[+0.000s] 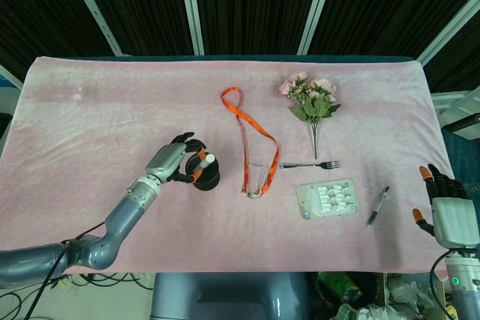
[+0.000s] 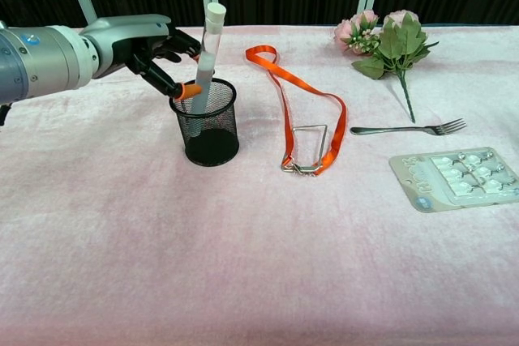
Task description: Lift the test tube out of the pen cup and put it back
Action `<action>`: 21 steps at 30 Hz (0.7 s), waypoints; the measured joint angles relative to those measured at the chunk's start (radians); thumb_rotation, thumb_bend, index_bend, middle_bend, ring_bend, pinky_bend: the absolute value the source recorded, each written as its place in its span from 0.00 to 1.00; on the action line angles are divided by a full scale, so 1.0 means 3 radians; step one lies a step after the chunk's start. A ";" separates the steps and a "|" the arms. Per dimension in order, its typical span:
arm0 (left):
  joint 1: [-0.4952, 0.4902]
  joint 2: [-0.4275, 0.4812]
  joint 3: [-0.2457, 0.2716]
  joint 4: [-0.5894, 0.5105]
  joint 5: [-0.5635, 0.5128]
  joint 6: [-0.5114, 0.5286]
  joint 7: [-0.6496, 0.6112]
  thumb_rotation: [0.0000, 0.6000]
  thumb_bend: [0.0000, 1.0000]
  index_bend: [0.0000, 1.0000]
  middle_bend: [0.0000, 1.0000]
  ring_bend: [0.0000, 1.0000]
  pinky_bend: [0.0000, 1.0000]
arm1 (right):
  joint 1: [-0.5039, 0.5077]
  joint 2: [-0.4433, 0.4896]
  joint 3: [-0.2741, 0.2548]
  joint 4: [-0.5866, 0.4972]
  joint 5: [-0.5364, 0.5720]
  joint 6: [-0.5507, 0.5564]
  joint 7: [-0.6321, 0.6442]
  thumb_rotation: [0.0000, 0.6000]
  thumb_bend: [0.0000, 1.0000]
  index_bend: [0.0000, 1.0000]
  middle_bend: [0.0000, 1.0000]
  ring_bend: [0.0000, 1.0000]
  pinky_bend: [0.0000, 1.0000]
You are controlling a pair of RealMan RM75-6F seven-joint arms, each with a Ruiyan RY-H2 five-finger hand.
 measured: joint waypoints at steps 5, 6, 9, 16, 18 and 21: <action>-0.0040 -0.0018 0.0027 0.0015 -0.0064 0.0000 0.0103 1.00 0.40 0.53 0.21 0.00 0.02 | 0.0003 -0.0003 0.0001 0.0004 0.0000 -0.0002 0.0004 1.00 0.21 0.08 0.06 0.15 0.18; -0.0046 -0.0020 0.0032 0.0015 -0.0080 -0.0005 0.0116 1.00 0.40 0.52 0.21 0.00 0.02 | 0.0003 -0.0004 0.0002 0.0005 0.0001 -0.0003 0.0005 1.00 0.21 0.08 0.06 0.15 0.18; -0.0058 -0.0035 0.0046 0.0027 -0.0106 -0.0008 0.0134 1.00 0.39 0.52 0.21 0.00 0.02 | 0.0003 -0.0004 0.0002 0.0012 0.0010 -0.0013 0.0012 1.00 0.21 0.08 0.06 0.15 0.18; -0.0071 -0.0076 0.0063 0.0048 -0.0155 0.0025 0.0189 1.00 0.39 0.50 0.19 0.00 0.02 | 0.0001 -0.0001 0.0012 0.0027 0.0037 -0.0024 0.0025 1.00 0.21 0.08 0.06 0.15 0.18; -0.0076 -0.0081 0.0061 0.0052 -0.0164 0.0024 0.0193 1.00 0.38 0.49 0.18 0.00 0.02 | 0.0002 -0.0003 0.0012 0.0029 0.0034 -0.0022 0.0030 1.00 0.21 0.08 0.06 0.15 0.18; -0.0091 -0.0093 0.0071 0.0068 -0.0197 -0.0006 0.0211 1.00 0.37 0.46 0.17 0.00 0.02 | 0.0007 -0.0008 0.0010 0.0043 0.0053 -0.0059 0.0036 1.00 0.21 0.08 0.06 0.15 0.18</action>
